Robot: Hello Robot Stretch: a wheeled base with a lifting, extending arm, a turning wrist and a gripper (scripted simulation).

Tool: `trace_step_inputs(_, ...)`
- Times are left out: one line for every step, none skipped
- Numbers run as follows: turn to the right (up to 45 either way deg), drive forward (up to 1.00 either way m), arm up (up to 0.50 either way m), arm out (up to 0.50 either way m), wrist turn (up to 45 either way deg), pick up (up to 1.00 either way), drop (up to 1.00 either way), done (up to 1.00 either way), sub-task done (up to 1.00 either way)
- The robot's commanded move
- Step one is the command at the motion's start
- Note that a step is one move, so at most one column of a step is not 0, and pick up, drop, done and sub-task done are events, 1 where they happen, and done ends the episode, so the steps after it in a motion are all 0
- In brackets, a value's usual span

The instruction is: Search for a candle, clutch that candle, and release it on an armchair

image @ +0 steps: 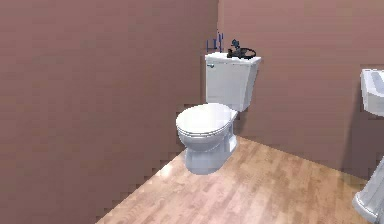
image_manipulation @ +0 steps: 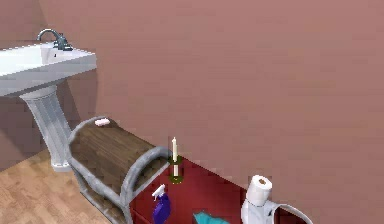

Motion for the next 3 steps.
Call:
trace_step_inputs(0.0,0.00,0.50,0.00,0.0,0.00,0.00,0.00,0.00)
trace_step_inputs(0.0,0.00,0.04,0.00,0.0,0.00,0.00,0.00,0.00)
trace_step_inputs(0.0,0.00,0.00,0.50,0.0,0.00,0.00,0.00,0.00)
